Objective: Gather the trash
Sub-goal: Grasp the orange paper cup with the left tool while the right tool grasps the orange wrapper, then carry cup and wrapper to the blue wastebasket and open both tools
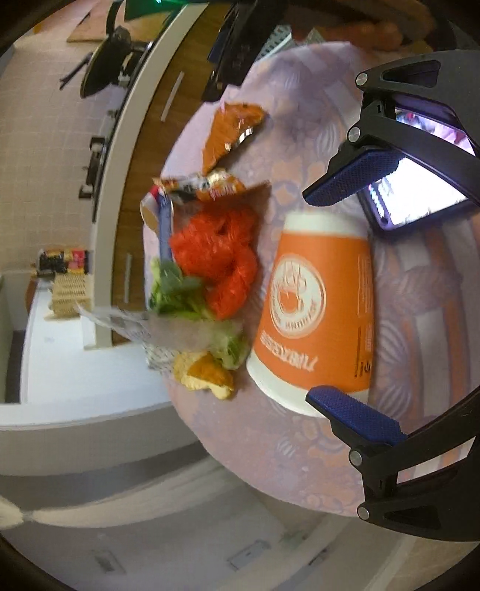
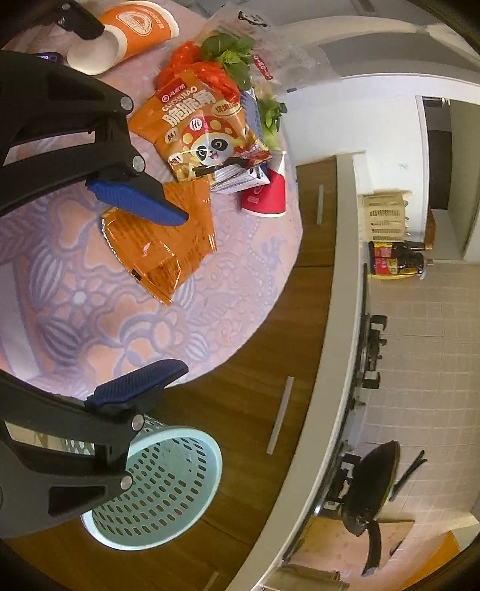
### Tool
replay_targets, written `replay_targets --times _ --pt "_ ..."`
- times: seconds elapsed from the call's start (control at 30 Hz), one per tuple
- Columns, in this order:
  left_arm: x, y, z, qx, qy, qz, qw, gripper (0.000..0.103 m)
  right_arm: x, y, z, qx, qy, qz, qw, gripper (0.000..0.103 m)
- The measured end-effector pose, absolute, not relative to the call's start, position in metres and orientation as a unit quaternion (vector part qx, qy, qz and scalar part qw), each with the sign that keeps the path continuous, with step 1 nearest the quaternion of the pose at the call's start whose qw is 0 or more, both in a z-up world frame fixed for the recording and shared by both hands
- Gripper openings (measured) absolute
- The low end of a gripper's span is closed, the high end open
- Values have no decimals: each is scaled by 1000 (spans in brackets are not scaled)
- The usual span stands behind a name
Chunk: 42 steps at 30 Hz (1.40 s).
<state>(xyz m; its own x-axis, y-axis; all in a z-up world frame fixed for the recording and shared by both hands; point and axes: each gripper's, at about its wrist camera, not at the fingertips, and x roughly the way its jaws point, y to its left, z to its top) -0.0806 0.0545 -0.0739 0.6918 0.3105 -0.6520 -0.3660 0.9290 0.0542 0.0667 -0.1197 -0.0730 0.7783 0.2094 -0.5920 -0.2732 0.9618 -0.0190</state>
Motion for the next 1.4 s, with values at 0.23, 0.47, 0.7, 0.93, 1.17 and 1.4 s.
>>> replay_targets --times 0.23,0.47,0.7,0.93,1.17,1.4 --pt "-117 103 -73 -82 334 230 911 91 65 -117 -73 -61 306 134 941 71" --pt "-164 158 -74 -165 328 246 897 90 65 -116 -74 -60 307 132 940 71" --pt "-166 172 -70 -252 303 159 905 92 65 -117 -73 -61 305 141 940 72" --pt "-117 198 -99 -306 357 175 865 89 72 -123 -67 -67 297 177 936 84" --pt "-96 193 -103 -276 360 204 867 70 102 -99 -78 -106 360 210 903 94" --pt "-99 190 -102 -270 347 198 876 61 113 -82 -96 -134 400 213 881 94"
